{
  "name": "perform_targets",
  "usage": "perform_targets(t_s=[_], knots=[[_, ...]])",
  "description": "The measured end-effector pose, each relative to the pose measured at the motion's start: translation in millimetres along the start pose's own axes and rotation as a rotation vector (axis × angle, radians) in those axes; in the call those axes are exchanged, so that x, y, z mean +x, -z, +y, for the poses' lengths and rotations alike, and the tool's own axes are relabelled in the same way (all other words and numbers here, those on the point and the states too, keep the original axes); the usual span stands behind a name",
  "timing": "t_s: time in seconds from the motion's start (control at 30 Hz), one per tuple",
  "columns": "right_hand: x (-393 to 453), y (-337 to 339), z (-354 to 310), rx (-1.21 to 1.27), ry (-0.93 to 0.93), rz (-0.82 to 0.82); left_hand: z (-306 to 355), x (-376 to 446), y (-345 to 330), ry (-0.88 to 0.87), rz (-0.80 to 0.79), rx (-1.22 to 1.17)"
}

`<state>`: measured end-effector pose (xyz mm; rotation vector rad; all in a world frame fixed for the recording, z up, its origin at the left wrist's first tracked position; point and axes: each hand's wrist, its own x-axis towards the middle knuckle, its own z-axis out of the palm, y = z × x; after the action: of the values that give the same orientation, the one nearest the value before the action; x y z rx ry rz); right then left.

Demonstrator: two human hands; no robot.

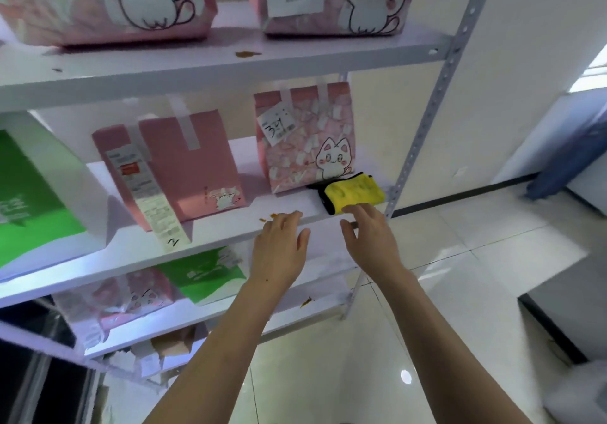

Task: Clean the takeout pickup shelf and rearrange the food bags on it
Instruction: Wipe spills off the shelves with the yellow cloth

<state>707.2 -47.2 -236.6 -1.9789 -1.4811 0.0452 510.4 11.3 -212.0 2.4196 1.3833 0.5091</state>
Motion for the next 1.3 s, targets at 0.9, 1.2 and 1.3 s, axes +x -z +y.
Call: perform_targets(t_s=[0.9, 1.2, 1.3], knots=[[137.1, -41.3, 121.4, -0.257, 0.534, -0.376, 77.6, 89.8, -68.9, 0.306, 0.053, 0.029], [116.1, -42.0, 114.8, -0.319, 0.501, -0.268, 77.6, 75.3, -59.5, 0.346, 0.087, 0.034], [110.6, -42.1, 110.9, -0.324, 0.473, -0.245, 73.8, 69.3, -52.9, 0.34, 0.106, 0.023]])
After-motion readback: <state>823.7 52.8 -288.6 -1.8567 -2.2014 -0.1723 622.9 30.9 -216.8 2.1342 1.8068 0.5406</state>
